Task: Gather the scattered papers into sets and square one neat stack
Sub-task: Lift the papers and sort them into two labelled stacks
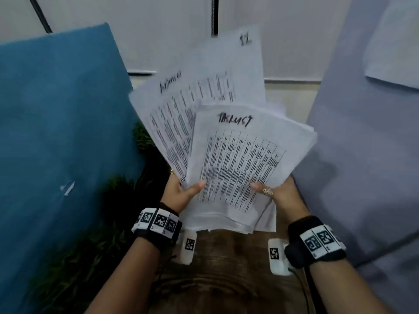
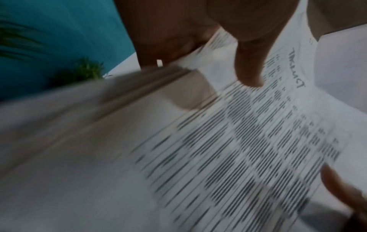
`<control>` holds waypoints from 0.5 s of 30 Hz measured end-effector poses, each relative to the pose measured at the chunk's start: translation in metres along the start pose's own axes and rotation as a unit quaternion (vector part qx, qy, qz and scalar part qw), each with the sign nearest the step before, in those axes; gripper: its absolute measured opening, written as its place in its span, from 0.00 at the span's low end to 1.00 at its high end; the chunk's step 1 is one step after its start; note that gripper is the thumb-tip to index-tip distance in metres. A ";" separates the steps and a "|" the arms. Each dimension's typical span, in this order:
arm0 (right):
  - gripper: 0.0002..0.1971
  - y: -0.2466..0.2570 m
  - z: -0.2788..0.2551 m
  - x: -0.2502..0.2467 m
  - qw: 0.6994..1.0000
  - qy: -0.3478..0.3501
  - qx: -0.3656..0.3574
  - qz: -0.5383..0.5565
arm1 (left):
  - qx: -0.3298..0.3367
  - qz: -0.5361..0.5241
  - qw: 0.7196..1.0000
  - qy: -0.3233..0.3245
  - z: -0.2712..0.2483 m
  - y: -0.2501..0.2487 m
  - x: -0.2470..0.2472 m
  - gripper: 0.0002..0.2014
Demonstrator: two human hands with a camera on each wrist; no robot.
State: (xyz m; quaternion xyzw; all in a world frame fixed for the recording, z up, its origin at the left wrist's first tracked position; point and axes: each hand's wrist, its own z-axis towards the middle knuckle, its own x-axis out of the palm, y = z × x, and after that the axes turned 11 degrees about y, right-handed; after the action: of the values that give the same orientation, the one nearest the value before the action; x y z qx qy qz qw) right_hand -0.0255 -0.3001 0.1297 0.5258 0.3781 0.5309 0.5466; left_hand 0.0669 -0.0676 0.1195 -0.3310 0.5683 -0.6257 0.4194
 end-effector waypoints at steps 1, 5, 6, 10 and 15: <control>0.27 -0.011 -0.001 -0.002 1.000 0.010 0.021 -0.013 | -0.001 -0.014 1.000 0.000 -0.002 0.003 0.003 0.21; 0.23 -0.041 -0.011 -0.003 0.997 -0.009 0.075 -0.036 | 0.001 -0.018 1.000 -0.012 -0.008 0.018 0.014 0.27; 0.25 -0.043 -0.010 -0.007 0.997 -0.017 0.078 -0.024 | 0.004 -0.036 0.999 -0.010 -0.006 0.018 0.012 0.33; 0.45 -0.036 -0.002 -0.027 0.996 0.003 0.091 0.009 | 0.040 -0.080 0.995 0.034 0.008 -0.005 -0.007 0.50; 0.31 -0.023 0.002 -0.026 0.991 0.058 0.105 -0.056 | 0.037 -0.025 0.992 0.115 0.022 -0.029 -0.012 0.43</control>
State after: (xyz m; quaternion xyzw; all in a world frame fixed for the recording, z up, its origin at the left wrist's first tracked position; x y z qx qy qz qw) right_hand -0.0229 -0.3233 0.1043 0.5269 0.4915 0.4865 0.4942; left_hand 0.0871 -0.0666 0.1520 -0.2551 0.5805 -0.6905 0.3481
